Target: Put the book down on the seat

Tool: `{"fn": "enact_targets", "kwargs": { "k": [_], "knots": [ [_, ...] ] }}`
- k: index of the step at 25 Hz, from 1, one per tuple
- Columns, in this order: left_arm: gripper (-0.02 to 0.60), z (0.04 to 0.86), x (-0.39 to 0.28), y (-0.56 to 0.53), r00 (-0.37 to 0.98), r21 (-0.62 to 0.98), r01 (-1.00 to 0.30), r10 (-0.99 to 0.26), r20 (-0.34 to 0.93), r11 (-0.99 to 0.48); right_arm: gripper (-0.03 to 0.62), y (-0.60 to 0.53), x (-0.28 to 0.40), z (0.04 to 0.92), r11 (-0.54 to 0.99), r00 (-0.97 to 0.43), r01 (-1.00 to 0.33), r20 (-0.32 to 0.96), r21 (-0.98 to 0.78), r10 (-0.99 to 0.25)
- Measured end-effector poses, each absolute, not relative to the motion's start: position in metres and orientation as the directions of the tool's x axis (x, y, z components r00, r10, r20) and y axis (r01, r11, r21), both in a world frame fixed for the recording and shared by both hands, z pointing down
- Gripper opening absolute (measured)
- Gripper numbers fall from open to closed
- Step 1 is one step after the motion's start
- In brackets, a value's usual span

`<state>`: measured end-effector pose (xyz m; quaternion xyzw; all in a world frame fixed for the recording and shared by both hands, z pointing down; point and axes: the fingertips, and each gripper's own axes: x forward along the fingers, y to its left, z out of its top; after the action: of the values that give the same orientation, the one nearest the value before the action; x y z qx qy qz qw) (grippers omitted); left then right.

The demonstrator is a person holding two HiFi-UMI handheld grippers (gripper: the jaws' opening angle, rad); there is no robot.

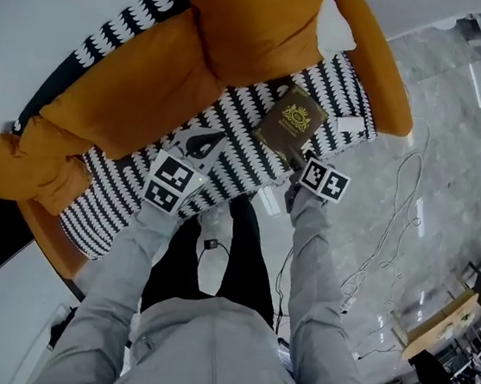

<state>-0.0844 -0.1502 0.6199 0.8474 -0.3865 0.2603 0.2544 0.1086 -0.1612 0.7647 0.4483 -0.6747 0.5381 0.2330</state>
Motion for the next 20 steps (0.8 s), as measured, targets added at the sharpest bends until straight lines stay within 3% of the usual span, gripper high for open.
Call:
{"fn": "enact_targets", "kwargs": {
  "k": [15,17,19,20],
  "knots": [
    [0.028,0.517,-0.117,-0.102,0.615,0.162,-0.729,-0.532,0.582,-0.665,0.301,-0.106,0.094,0.543,0.167,-0.519,-0.832,0.636,-0.530,-0.571],
    [0.028,0.501,-0.122,-0.098,0.619,0.155,-0.726,-0.537,0.573,-0.671,0.270,-0.100,0.091,0.513,0.188,-0.526,-0.825,0.601,-0.533,-0.602],
    [0.028,0.483,-0.124,-0.097,0.624,0.138,-0.720,-0.548,0.557,-0.680,0.175,-0.097,0.090,0.484,0.215,-0.511,-0.835,0.568,-0.506,-0.645],
    [0.028,0.475,-0.125,-0.096,0.627,0.130,-0.718,-0.554,0.548,-0.684,0.160,-0.095,0.088,0.472,0.232,-0.504,-0.842,0.556,-0.488,-0.661]
  ]
}}
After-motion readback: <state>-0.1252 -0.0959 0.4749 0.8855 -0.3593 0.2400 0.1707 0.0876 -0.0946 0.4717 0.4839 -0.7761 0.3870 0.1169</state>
